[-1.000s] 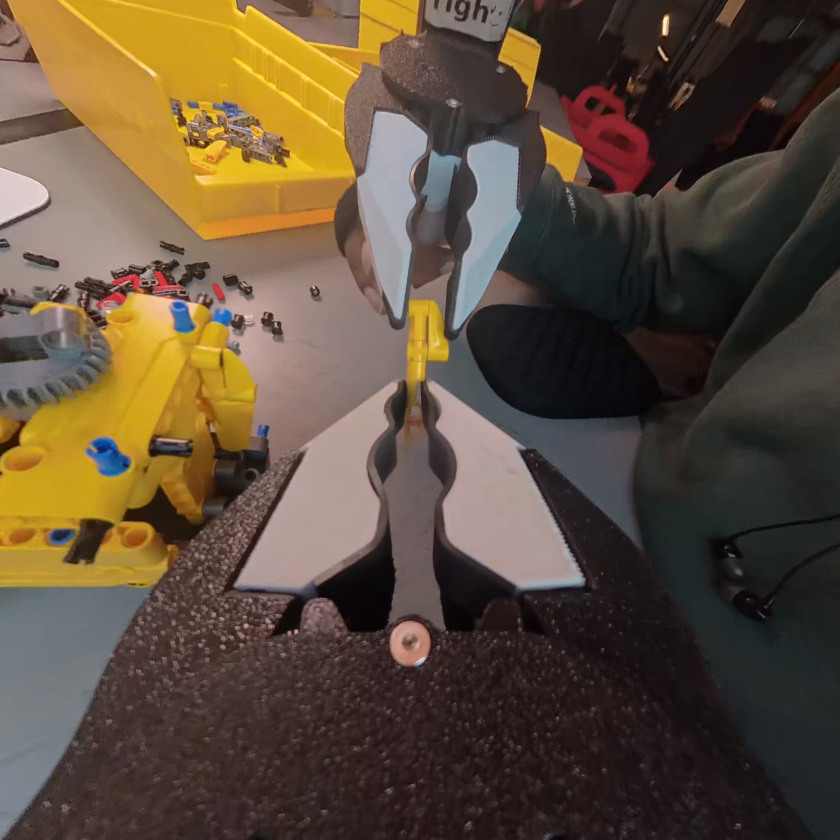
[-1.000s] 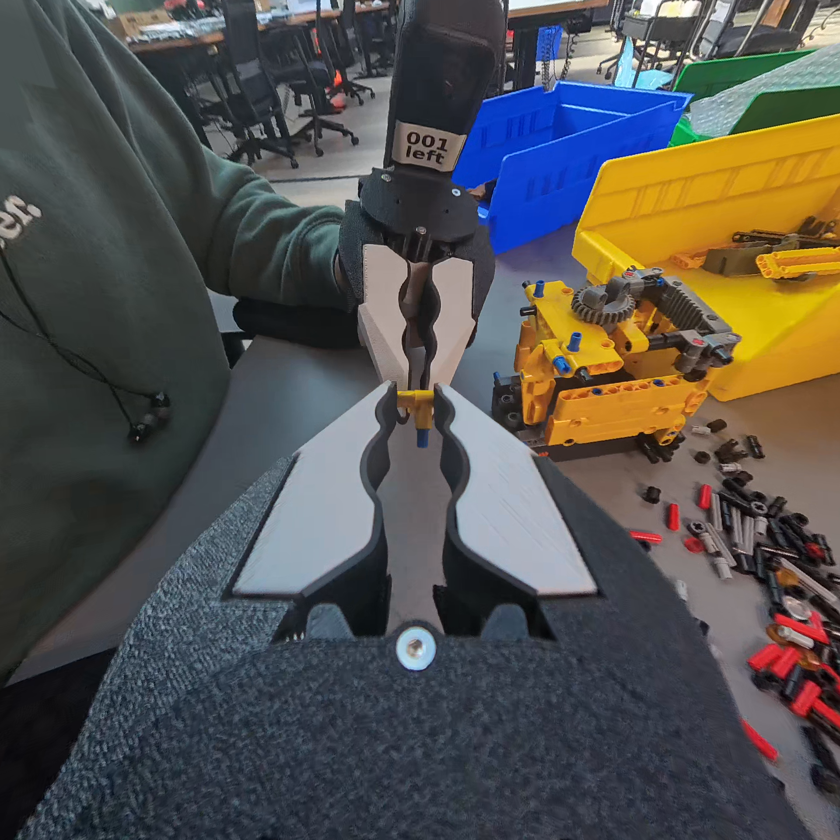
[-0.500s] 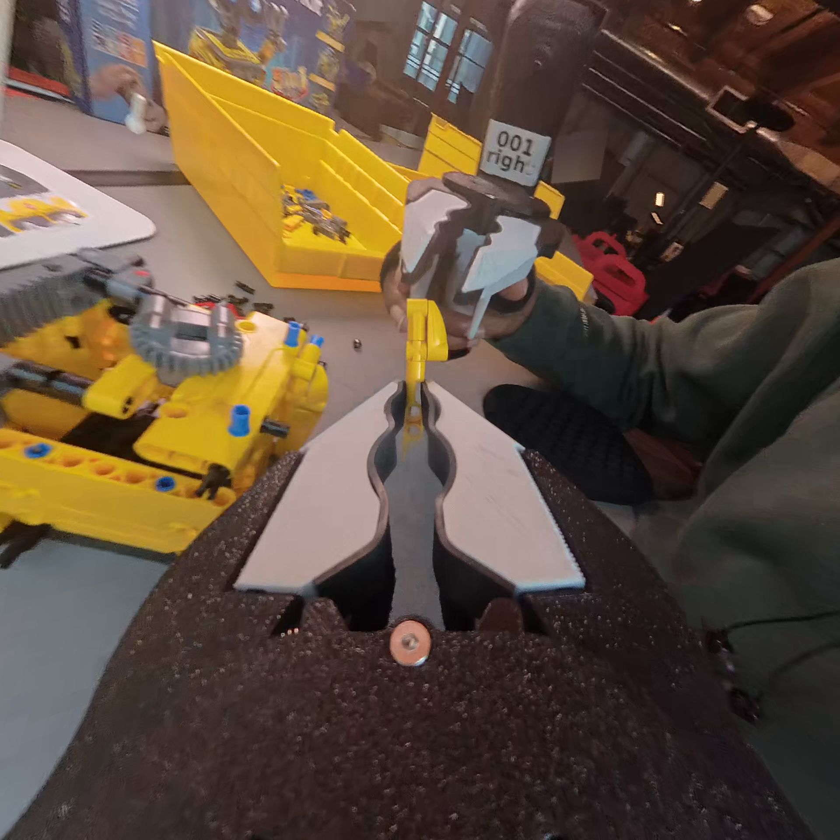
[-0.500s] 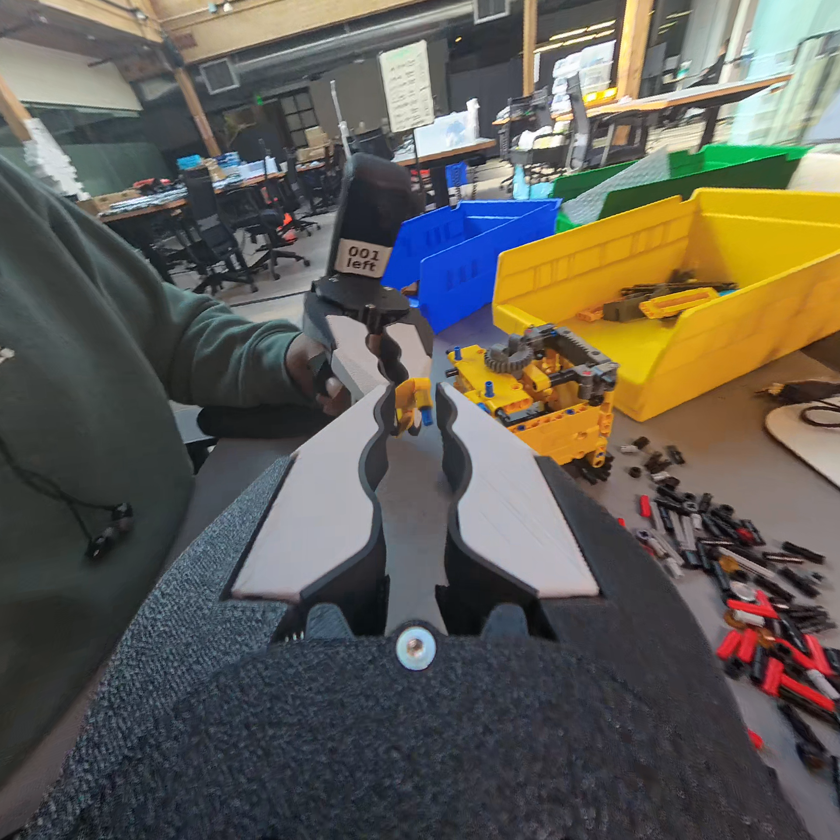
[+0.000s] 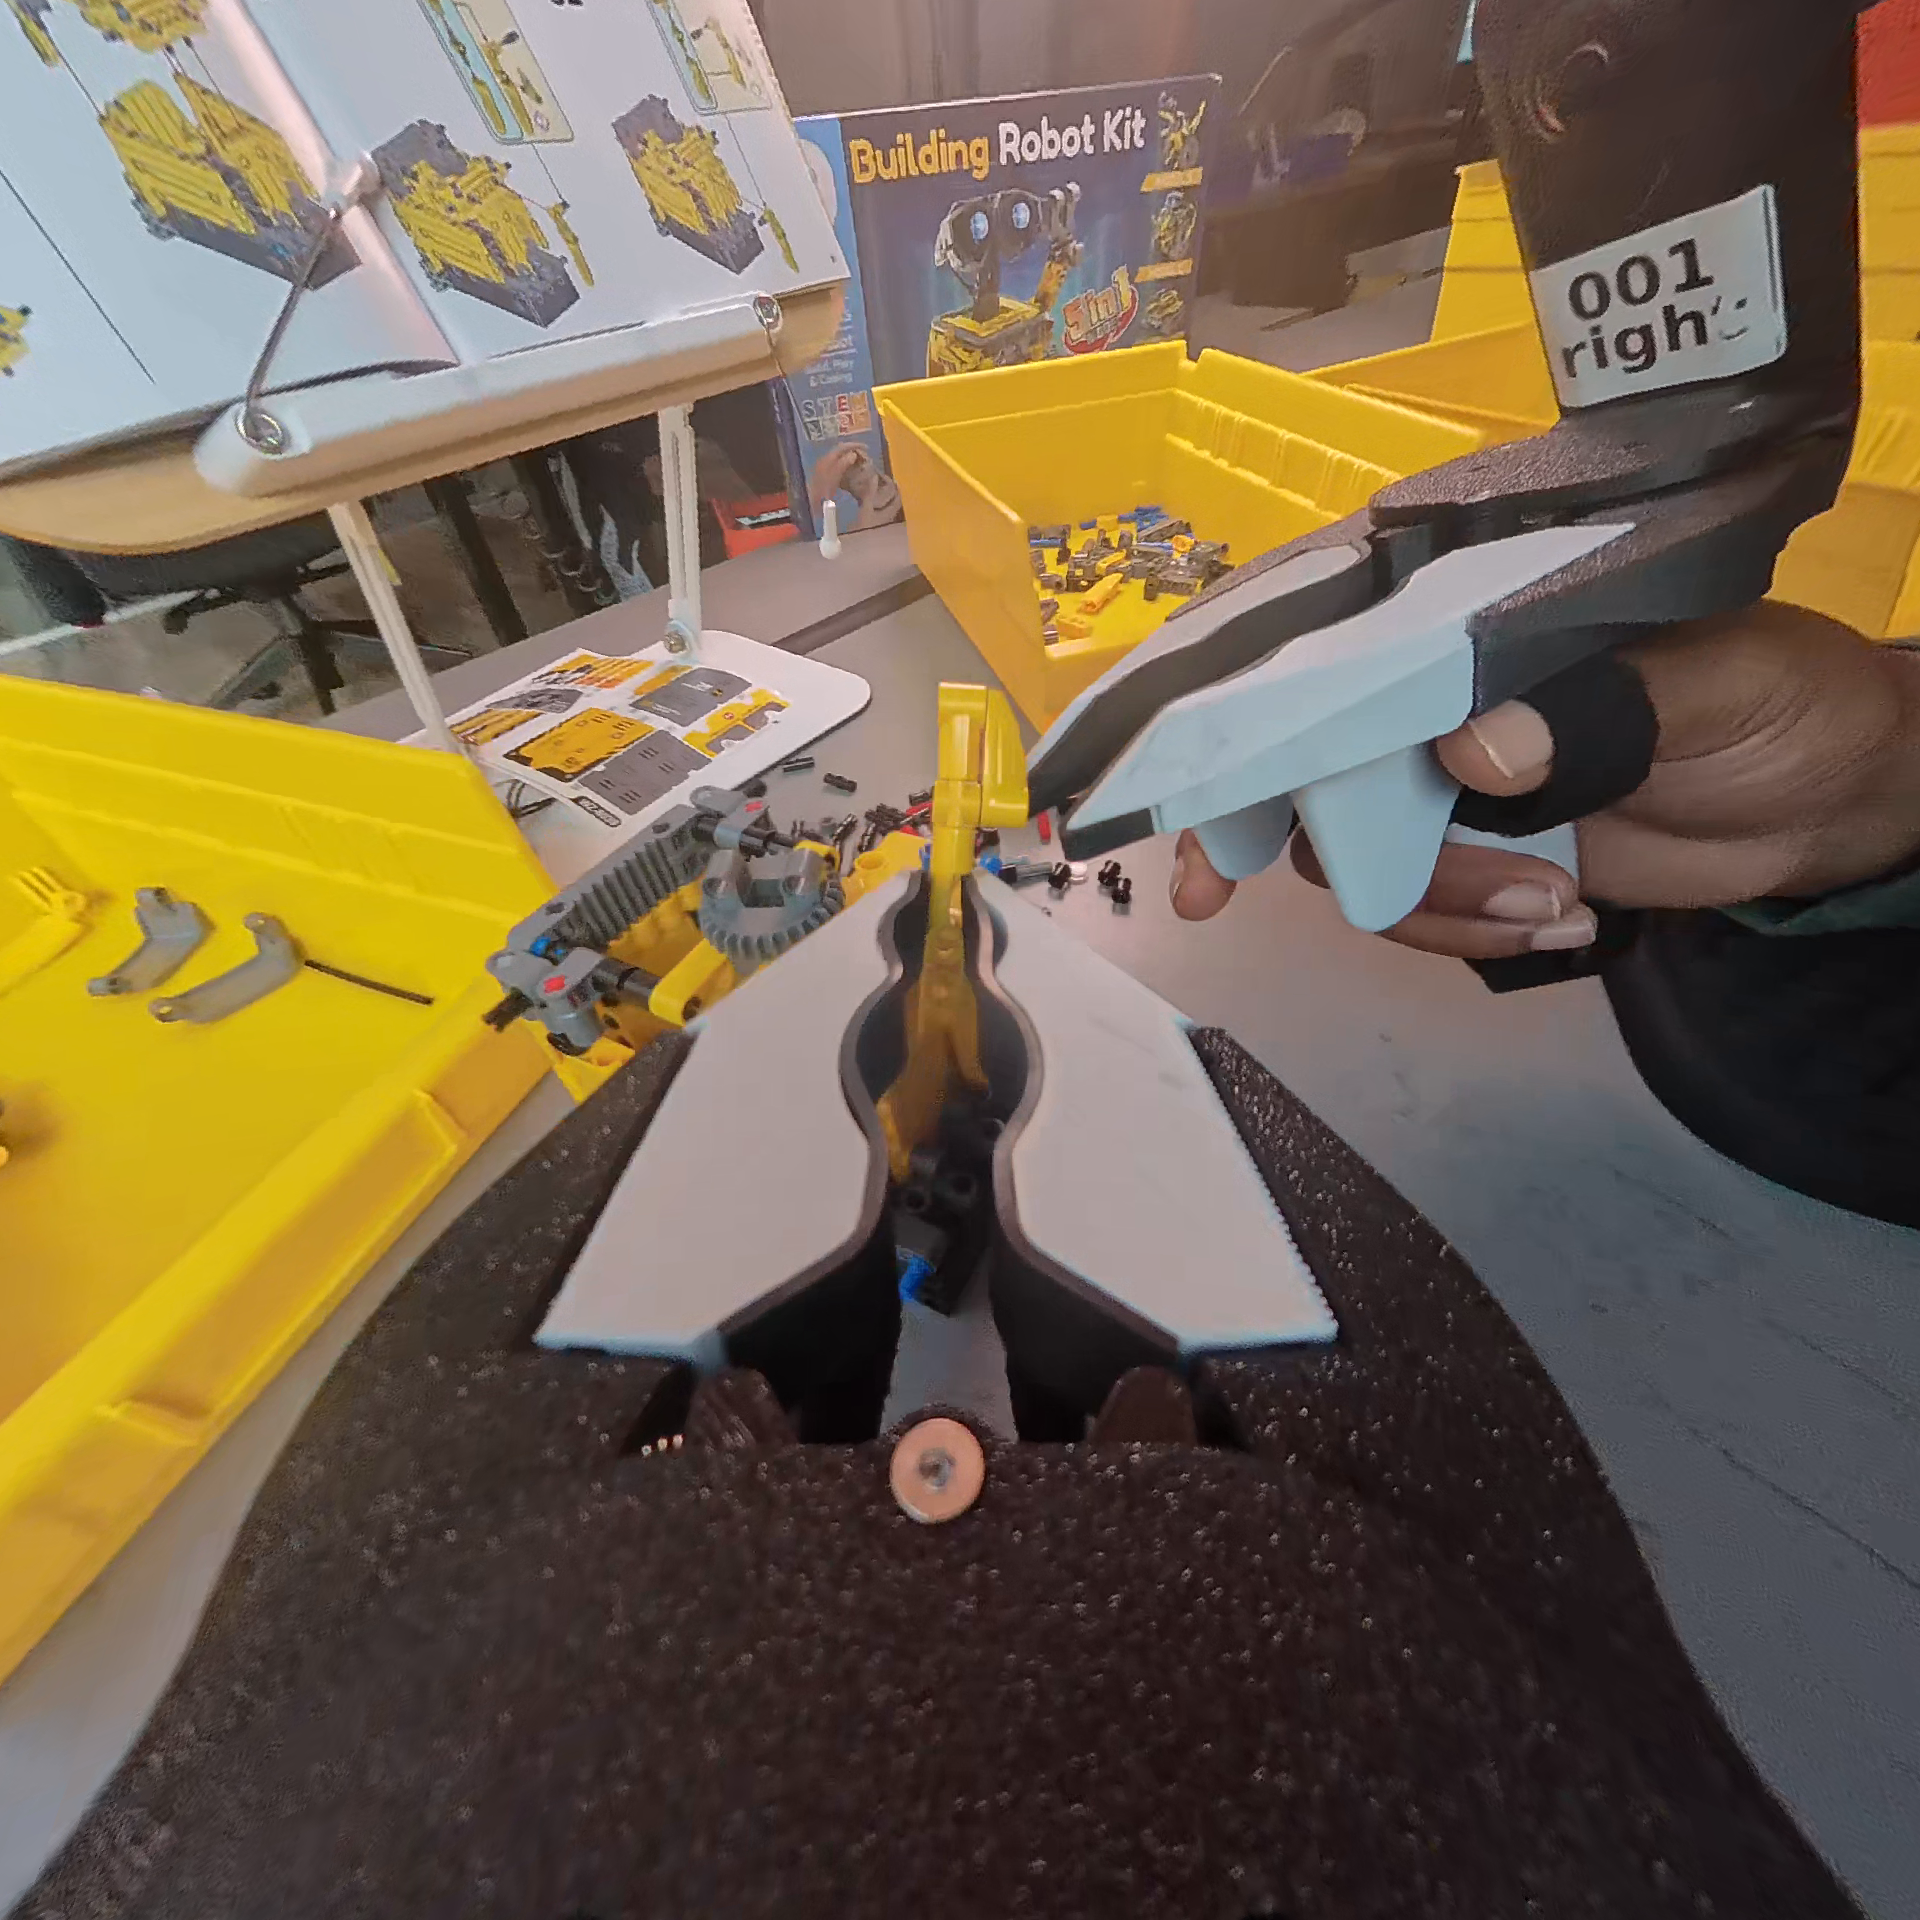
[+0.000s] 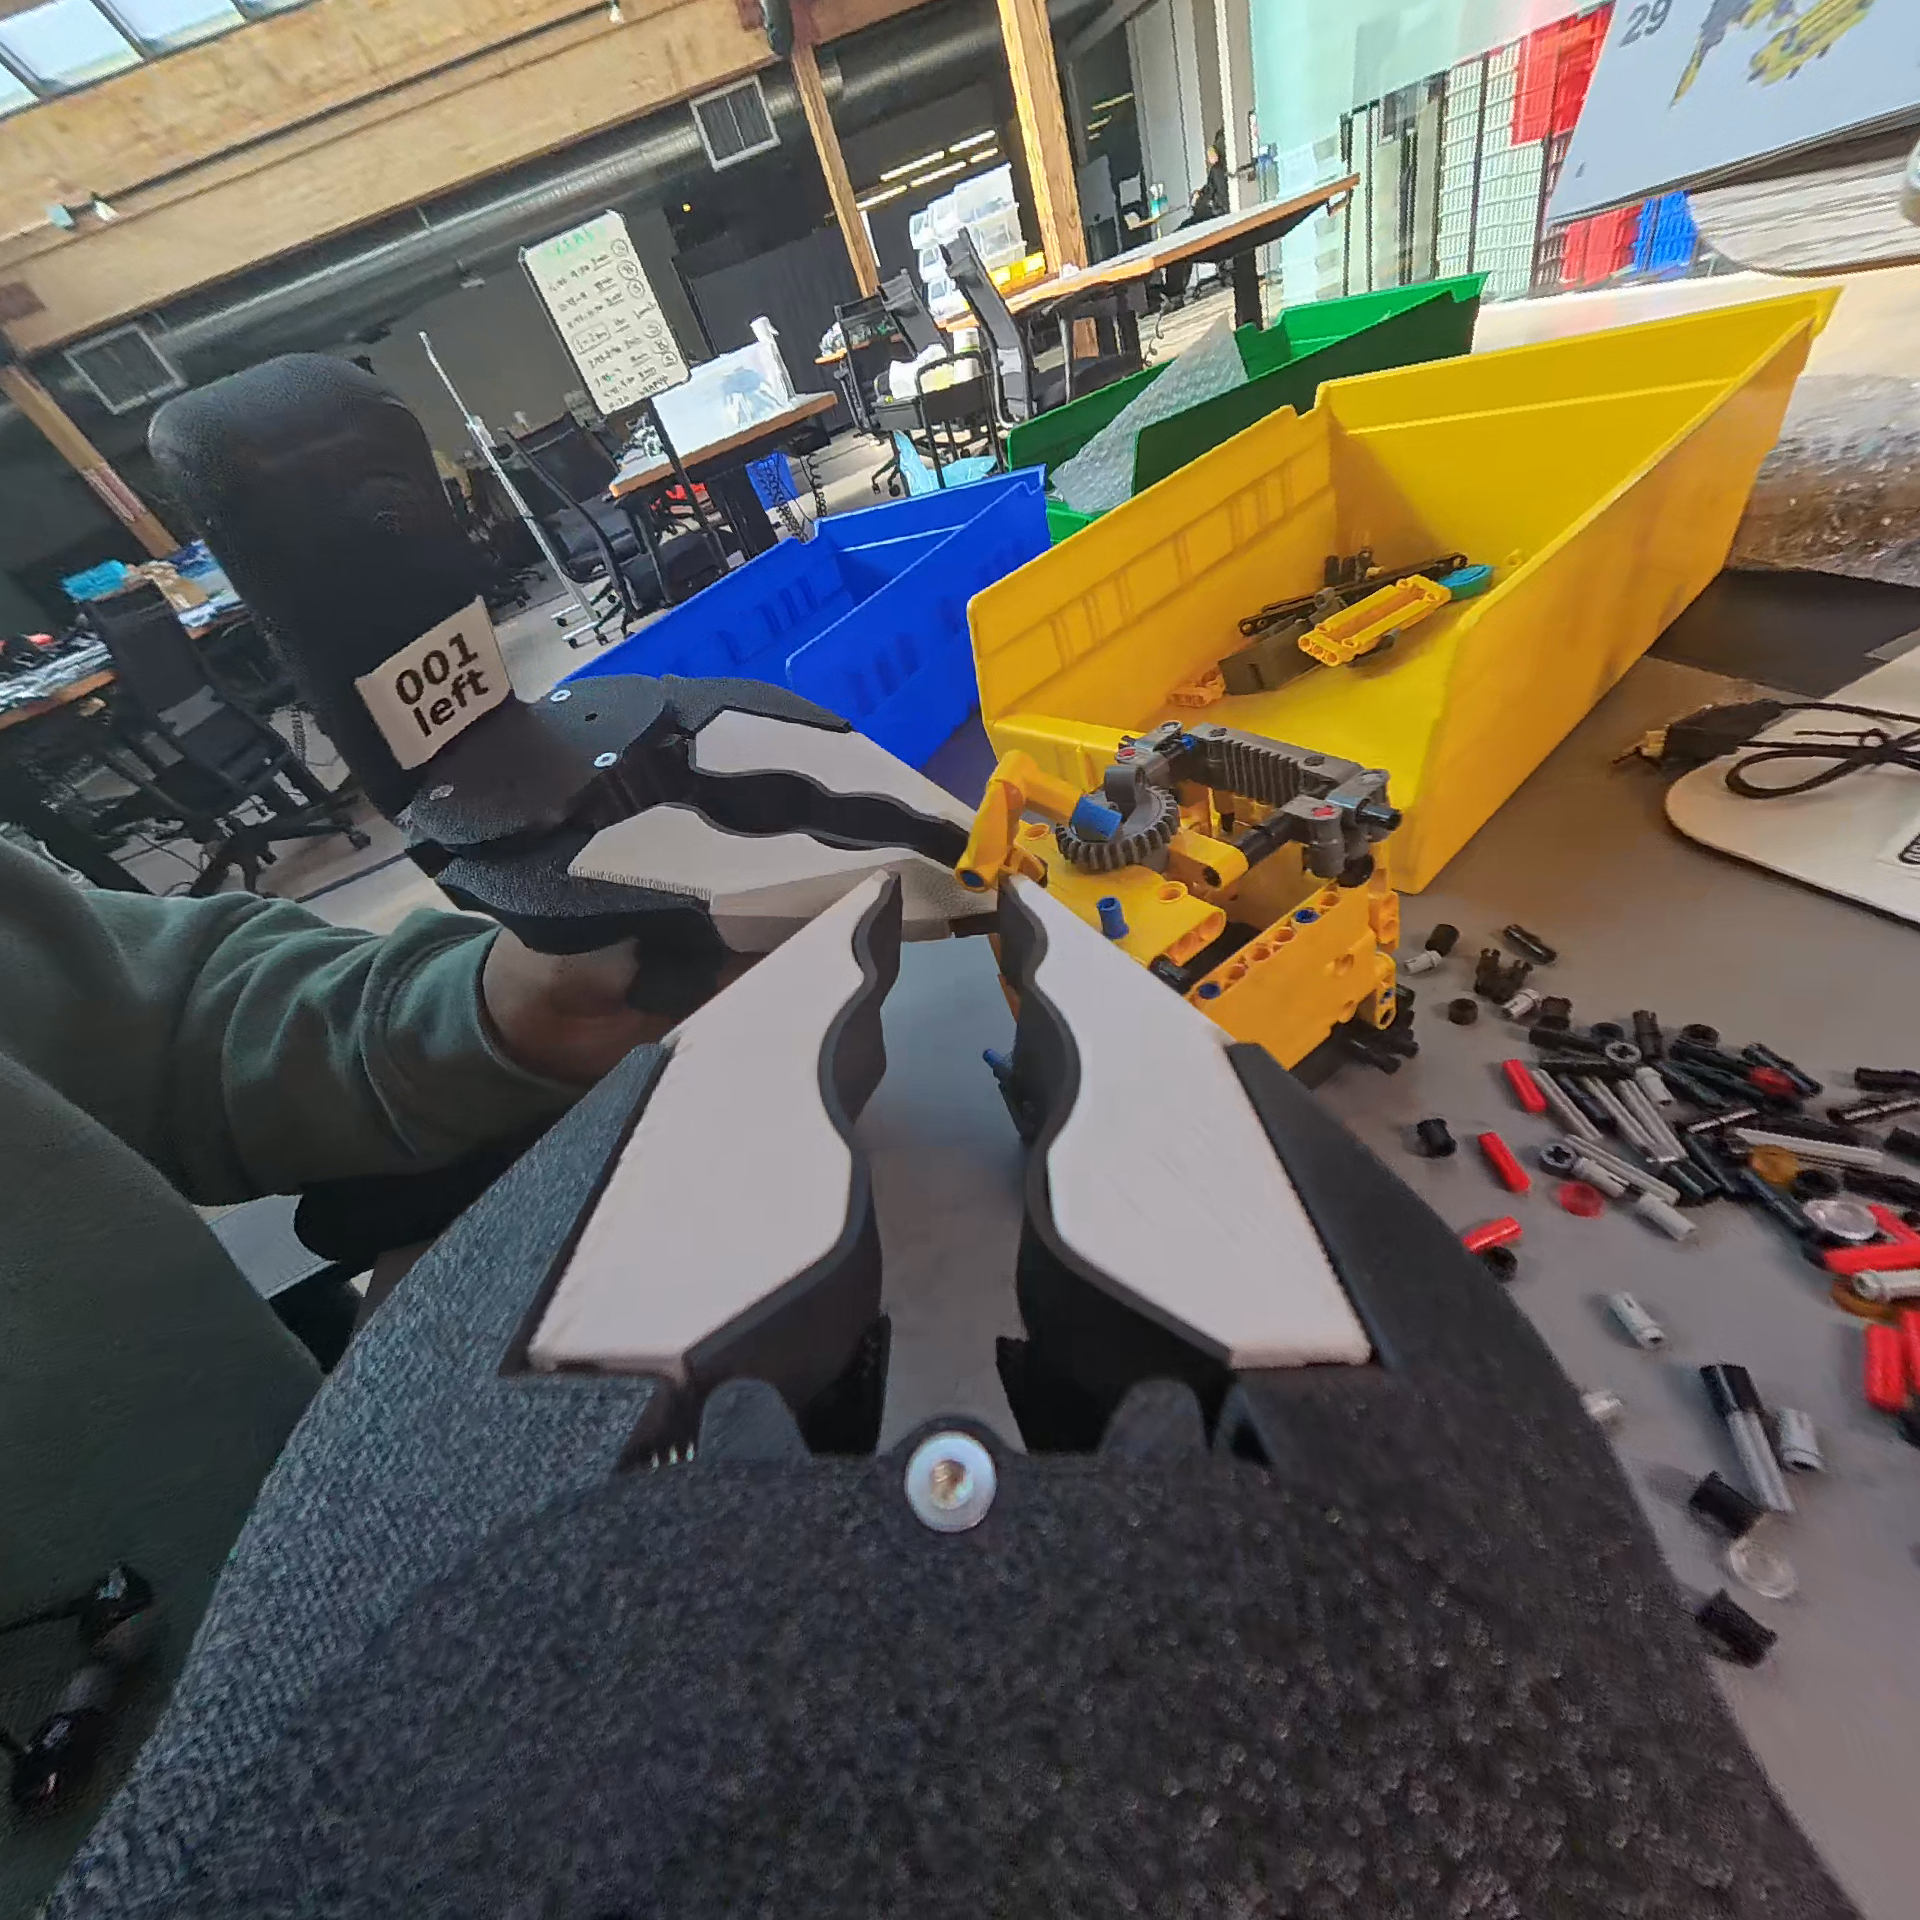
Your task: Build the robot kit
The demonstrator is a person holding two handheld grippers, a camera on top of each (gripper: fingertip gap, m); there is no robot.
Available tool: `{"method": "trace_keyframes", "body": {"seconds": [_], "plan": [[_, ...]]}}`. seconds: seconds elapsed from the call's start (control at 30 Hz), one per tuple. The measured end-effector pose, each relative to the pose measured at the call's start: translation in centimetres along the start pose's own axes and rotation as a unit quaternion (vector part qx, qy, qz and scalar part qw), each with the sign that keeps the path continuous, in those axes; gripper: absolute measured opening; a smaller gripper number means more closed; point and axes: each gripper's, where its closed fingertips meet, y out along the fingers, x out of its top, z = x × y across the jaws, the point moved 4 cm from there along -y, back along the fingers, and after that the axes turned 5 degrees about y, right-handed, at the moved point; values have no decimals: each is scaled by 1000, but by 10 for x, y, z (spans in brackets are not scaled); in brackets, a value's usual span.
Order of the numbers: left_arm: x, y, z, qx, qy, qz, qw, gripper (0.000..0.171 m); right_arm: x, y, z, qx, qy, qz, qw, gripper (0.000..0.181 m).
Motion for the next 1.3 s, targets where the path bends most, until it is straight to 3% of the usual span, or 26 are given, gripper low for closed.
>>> {"method": "trace_keyframes", "body": {"seconds": [0.1, 0.27, 0.47, 0.7, 1.3], "plan": [[2, 1, -3, 29, 51, 12, 998, 5, 2, -1, -1, -10, 2, -15, 1000, 7], [4, 2, -9, 68, 119, 27, 990, 4, 3, -1, -3, -9, 13, -19, 1000, 7], [2, 0, -9, 67, 133, 32, 988, 7, -2, -1, -6, 7, 32, -1, 999, 6], [3, -4, -12, 95, 243, 41, 964, 5, -2, -1, -3, 20, 33, 5, 999, 6], [8, -7, -14, 99, 254, 37, 961, 5, -3, -1, 2, 34, 13, 10, 999, 6]]}}
